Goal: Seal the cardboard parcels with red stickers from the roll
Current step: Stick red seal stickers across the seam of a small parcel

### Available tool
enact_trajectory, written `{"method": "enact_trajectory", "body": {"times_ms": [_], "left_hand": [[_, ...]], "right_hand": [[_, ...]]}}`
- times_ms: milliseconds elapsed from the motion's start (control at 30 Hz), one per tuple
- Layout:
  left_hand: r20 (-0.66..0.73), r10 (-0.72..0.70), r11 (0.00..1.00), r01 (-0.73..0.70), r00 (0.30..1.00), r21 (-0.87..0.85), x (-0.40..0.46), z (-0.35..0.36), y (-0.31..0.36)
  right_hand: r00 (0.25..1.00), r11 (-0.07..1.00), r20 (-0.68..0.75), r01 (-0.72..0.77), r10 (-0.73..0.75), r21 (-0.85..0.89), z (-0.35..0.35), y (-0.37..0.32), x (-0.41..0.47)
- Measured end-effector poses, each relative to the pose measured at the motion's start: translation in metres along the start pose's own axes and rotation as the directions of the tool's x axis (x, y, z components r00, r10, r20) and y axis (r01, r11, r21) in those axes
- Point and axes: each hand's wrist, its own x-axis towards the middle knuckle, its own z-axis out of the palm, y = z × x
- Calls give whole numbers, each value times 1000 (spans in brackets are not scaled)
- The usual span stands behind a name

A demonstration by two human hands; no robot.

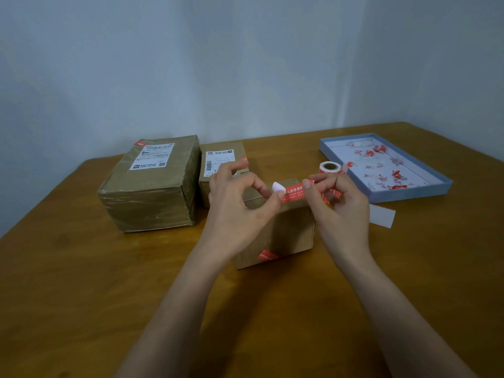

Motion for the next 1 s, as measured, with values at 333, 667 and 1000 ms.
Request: {"method": "enact_trajectory", "body": {"times_ms": [333,667,1000], "left_hand": [[12,179,981,-178,984,-73,-4,-2,-5],[10,107,976,-103,994,-193,-6,-8,-5],[-75,-44,935,14,996,-354,1,-14,-11]], "right_hand": [[1000,1000,13,18,-18,20,0,-2,-2],[1000,999,15,1,-1,33,0,-1,-2],[993,1000,119,-18,21,-24,6,-7,10]]}}
